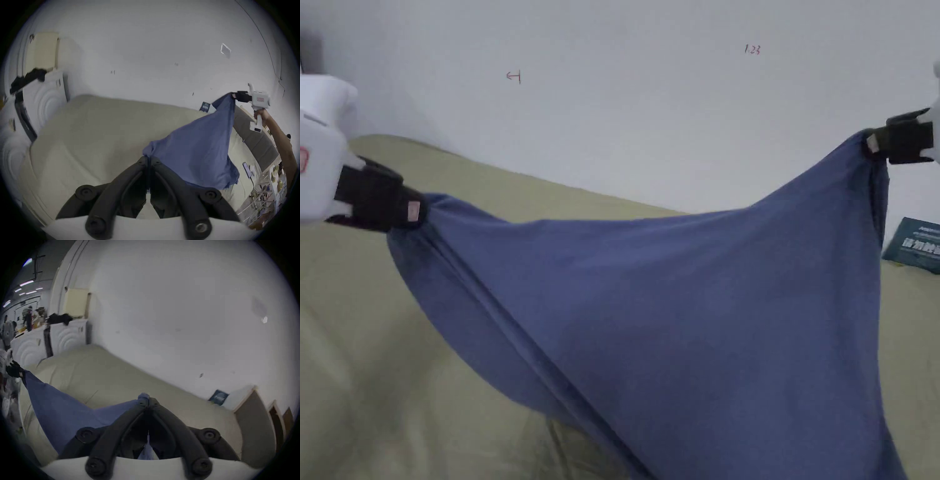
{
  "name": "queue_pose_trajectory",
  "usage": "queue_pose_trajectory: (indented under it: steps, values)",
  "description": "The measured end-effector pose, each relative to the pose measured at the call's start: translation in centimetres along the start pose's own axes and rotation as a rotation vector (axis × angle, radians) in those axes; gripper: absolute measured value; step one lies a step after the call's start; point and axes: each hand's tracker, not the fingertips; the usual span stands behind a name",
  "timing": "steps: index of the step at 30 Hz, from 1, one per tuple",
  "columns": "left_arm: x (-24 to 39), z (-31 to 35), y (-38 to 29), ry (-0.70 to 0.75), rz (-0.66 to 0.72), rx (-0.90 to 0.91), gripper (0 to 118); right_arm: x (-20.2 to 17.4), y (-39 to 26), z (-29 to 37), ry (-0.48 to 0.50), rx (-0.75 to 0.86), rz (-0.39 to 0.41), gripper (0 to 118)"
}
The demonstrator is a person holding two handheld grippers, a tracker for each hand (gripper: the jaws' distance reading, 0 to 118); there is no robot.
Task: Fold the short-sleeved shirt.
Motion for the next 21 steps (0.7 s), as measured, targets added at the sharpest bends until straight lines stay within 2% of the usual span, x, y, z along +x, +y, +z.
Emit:
queue_pose_trajectory:
  steps: [5,9,10,11,13,14,18,21]
  values:
    - [0.9,-3.9,9.8,0.053,-0.120,0.062,1,3.3,4.2,1.9,-0.204,0.115,-0.008,1]
    - [2.1,-6.2,16.5,0.082,-0.141,0.130,1,6.0,7.6,2.8,-0.261,0.185,-0.076,1]
    - [2.5,-6.5,17.8,0.096,-0.150,0.154,1,6.4,8.4,3.0,-0.309,0.215,-0.077,1]
    - [3.1,-6.7,19.1,0.108,-0.149,0.148,1,7.0,9.3,3.0,-0.297,0.208,-0.100,1]
    - [3.7,-7.2,20.9,0.134,-0.143,0.188,1,8.4,10.6,2.4,-0.345,0.241,-0.123,1]
    - [3.9,-7.2,21.6,0.147,-0.139,0.227,1,8.7,11.4,2.5,-0.331,0.239,-0.134,1]
    - [4.9,-7.2,24.0,0.181,-0.167,0.254,1,8.8,13.9,3.4,-0.359,0.293,-0.120,1]
    - [4.8,-7.5,25.2,0.218,-0.228,0.259,1,8.7,14.5,4.2,-0.340,0.323,-0.110,1]
